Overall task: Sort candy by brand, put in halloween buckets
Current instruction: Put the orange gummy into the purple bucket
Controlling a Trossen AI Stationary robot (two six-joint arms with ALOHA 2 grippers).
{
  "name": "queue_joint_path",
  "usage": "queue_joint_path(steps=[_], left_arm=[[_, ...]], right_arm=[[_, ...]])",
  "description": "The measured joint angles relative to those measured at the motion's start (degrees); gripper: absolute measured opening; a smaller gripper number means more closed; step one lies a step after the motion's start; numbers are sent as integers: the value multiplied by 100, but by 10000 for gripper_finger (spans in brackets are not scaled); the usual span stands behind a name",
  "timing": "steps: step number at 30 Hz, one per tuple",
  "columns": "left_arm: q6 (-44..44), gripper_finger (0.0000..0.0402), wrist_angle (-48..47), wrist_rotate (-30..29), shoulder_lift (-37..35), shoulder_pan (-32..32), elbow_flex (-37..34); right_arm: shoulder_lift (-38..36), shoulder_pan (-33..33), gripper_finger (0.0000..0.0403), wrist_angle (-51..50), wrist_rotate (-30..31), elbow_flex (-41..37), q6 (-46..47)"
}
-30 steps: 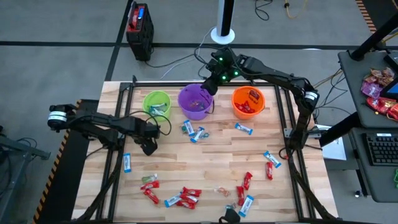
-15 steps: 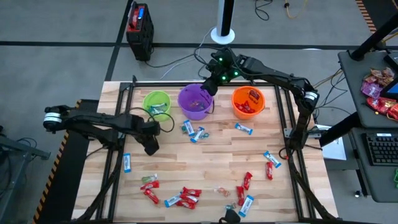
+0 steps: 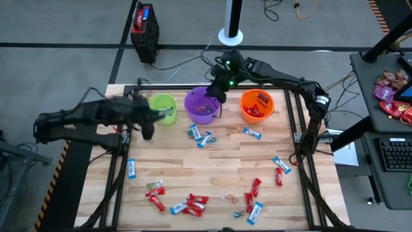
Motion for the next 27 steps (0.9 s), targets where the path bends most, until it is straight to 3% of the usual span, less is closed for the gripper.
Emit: queue_joint_path(steps=[6,12,21,27], left_arm=[[1115,4,2065,338,6,214,34],[1185,4,2401,1166,457,473,-16],[1420,4,2699,1526,831,904,-49],[1368,3,3008,2350,1196,1210,-49]], right_arm=[[0,562,176,1692,-239,0,-261],[-11,880,176,3496,-295,0,181],[-11,886,176,3679,-969,-2,688],[101,924,176,3675,-1270,-2,967]])
